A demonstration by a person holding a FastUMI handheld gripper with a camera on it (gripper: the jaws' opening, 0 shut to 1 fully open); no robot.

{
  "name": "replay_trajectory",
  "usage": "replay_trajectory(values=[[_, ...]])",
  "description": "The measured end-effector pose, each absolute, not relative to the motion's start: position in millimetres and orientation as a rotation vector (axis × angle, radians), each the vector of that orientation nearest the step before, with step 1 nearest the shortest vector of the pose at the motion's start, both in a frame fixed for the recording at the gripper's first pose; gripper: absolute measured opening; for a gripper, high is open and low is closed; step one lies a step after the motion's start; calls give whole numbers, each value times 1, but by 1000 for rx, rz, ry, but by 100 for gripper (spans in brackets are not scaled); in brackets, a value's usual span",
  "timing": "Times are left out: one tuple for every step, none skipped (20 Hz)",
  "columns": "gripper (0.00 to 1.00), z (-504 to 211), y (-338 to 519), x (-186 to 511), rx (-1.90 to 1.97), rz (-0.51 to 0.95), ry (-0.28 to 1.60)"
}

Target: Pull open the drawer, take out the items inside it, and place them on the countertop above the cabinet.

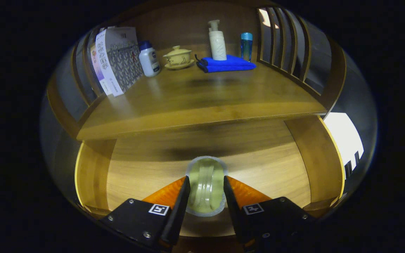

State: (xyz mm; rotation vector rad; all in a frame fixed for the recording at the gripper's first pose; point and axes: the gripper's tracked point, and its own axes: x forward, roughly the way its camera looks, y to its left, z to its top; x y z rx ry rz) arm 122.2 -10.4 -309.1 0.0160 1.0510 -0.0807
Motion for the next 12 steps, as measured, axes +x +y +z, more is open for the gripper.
replay_trajectory(values=[[62, -315, -12, 119, -10, -77, 1068], [53, -318, -12, 117, -23, -66, 1077], [43, -323, -10, 115, -32, -49, 1090], [34, -322, -11, 113, -47, -38, 1093], [25, -321, -10, 115, -53, -38, 1076], [21, -319, -12, 112, -68, -45, 1068], [20, -315, -16, 110, -95, -55, 1053], [17, -310, -20, 106, -124, -66, 1043], [16, -304, -24, 100, -147, -74, 1037], [15, -295, -26, 93, -159, -83, 1022], [14, -283, -28, 90, -156, -91, 994], [15, -270, -26, 89, -138, -96, 958]])
